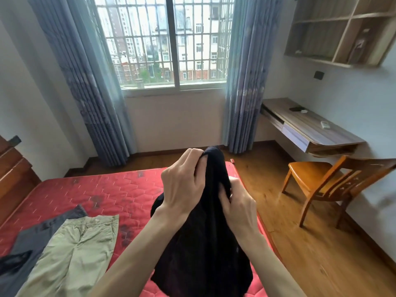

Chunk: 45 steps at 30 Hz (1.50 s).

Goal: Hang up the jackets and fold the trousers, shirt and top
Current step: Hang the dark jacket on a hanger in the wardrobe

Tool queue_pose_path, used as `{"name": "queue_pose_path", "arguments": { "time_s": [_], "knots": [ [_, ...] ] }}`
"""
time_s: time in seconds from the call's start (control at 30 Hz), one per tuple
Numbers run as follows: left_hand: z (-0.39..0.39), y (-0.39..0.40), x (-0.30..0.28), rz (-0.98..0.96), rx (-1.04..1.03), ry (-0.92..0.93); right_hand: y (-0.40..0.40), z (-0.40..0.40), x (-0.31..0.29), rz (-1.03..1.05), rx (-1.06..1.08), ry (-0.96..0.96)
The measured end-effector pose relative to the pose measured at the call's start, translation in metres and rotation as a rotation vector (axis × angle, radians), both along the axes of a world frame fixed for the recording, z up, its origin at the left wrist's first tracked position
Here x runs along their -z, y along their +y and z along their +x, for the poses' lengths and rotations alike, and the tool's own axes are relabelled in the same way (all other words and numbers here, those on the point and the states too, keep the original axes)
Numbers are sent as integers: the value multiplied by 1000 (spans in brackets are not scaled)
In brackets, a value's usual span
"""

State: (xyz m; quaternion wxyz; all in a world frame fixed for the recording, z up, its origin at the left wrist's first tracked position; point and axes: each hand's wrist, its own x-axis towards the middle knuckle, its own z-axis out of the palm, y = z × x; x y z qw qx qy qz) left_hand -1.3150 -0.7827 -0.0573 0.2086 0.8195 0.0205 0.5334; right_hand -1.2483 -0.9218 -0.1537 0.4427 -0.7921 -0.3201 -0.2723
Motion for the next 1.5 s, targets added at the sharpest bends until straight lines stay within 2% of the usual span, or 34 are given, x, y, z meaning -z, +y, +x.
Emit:
{"name": "queue_pose_path", "arguments": {
  "time_s": [0.1, 0.17, 0.27, 0.33, 0.47, 0.53, 0.63, 0.77, 0.87, 0.97, 1.07, 1.2, 1.3, 1.4, 1.5],
  "knots": [
    [-8, 14, -3, -30, -52, 17, 6, -3, 21, -53, -48, -12],
    [-14, 24, -6, -20, -93, 55, 3, 0, 26, -17, -33, 51],
    [-26, 41, -7, 71, -133, 187, -5, 14, 13, 105, 48, 161],
    [-34, 54, -6, 142, -101, 284, -13, 30, -4, 119, 83, 143],
    [-45, 84, -16, 315, 91, 506, -27, 62, -50, -71, 48, -41],
    [-45, 96, -27, 410, 113, 600, -32, 74, -78, -188, 49, -175],
    [-43, 111, -42, 455, 2, 528, -44, 82, -112, -331, 26, -379],
    [-40, 111, -53, 392, -144, 384, -62, 73, -125, -580, -224, -505],
    [-35, 92, -56, 348, -178, 335, -68, 68, -112, -669, -201, -417],
    [-29, 71, -53, 274, -195, 323, -70, 67, -89, -603, -55, -196],
    [-26, 55, -50, 250, -201, 310, -66, 66, -68, -549, 90, -62],
    [-23, 46, -51, 285, -176, 333, -60, 66, -54, -431, 132, 165],
    [-23, 56, -48, 309, -191, 454, -64, 74, -60, -368, 170, 151],
    [-31, 71, -40, 332, -113, 592, -73, 86, -82, -337, 236, 56],
    [-35, 77, -31, 436, -71, 779, -79, 88, -109, -392, 232, -66]
  ]
}}
